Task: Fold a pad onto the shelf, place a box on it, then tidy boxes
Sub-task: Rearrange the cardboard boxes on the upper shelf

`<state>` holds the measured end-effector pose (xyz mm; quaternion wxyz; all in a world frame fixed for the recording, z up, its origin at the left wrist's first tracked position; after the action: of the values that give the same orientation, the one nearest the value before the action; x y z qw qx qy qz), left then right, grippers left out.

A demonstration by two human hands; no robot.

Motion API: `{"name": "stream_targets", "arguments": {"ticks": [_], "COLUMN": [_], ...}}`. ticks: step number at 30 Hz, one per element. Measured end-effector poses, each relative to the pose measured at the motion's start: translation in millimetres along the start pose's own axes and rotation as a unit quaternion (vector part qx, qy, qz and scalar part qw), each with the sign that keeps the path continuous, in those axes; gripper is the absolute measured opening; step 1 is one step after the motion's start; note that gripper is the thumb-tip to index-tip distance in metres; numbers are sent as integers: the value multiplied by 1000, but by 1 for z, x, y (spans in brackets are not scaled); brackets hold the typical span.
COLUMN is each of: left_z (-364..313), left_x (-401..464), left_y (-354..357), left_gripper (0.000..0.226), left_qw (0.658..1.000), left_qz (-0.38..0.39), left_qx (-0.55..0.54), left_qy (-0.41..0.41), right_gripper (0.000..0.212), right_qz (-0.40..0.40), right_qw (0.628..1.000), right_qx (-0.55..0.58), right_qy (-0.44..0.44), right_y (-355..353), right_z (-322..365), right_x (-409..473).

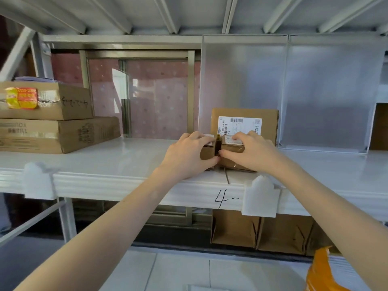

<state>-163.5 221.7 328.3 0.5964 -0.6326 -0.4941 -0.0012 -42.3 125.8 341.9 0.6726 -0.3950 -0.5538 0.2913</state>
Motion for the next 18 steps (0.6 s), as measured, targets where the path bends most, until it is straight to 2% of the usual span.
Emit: {"name": "stream_targets", "arguments": {"ticks": [9, 18], "left_z": [45, 152], "left_x": [6, 20], "left_y": [-43, -106], "left_gripper": [52, 50], "left_qw": [999, 998], "left_qz": [-39, -62], "left_qx": [-6, 5], "left_qy": [10, -11], "right_gripper": [62, 57], "right_qz": [-49, -56], "right_qw": [997, 992], "right_qx": [50, 86], "right_qy": [-32, -79], "right_y": [-5, 19], "right_z": [46, 133], "right_x": [13, 60]}}
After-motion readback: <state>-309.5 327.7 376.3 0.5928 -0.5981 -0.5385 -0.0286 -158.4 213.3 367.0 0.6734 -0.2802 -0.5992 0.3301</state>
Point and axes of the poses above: each hand's wrist, its own x-axis towards the middle knuckle, its own y-axis out of the palm, z = x × y, the point moved 6 cm from there along x, towards the middle knuckle, and after that the axes turned 15 degrees about -y, right-handed, at the moved point
